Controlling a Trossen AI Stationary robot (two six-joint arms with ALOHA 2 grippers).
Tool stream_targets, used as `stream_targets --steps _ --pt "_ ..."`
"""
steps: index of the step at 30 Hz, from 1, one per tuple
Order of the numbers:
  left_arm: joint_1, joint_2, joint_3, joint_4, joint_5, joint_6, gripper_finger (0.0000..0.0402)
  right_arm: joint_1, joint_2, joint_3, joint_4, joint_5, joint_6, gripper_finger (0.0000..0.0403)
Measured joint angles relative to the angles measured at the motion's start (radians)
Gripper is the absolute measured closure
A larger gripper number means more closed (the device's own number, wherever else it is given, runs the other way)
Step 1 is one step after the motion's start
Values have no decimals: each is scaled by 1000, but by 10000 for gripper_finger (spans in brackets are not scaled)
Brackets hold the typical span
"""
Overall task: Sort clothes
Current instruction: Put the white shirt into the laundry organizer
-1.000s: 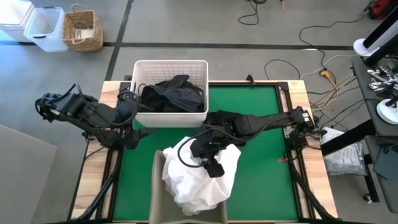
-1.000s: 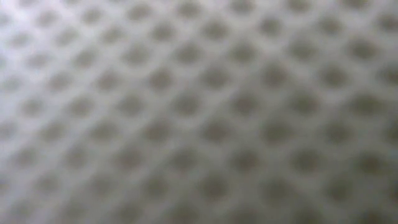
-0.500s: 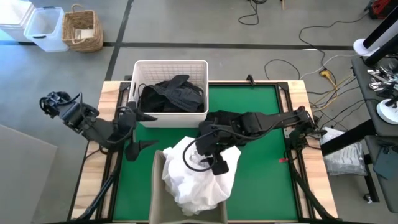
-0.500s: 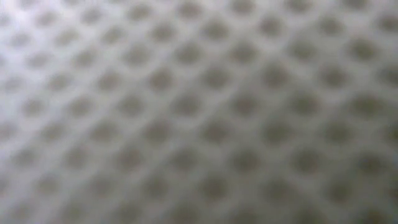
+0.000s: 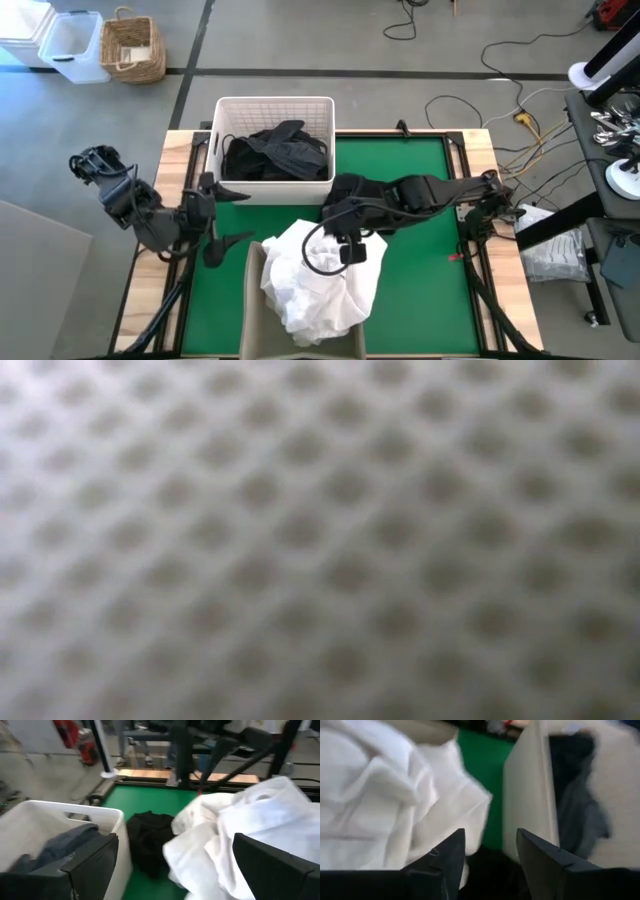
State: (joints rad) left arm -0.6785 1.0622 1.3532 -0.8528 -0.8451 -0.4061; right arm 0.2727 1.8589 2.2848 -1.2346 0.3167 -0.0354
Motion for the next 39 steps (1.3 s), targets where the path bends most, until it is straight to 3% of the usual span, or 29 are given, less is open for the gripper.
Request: stream_targets --steps 2,13,16,27,34,39 --pt "-15 2 -7 -1 -53 3 35 17 -9 0 35 37 -17 248" --pt "-129 2 -73 25 -217 -32 35 128 1 -62 202 -14 -79 365" --pt "-147 2 -87 44 -223 -33 35 147 1 -104 295 -85 -94 388" --pt "-163 1 -119 69 -257 -52 35 148 2 -376 656 -275 -100 390" --pt "-163 2 -137 94 -257 -57 35 148 2 -505 731 -303 -35 390" --pt "-163 15 -138 98 -270 -60 35 148 1 -523 731 -296 21 387"
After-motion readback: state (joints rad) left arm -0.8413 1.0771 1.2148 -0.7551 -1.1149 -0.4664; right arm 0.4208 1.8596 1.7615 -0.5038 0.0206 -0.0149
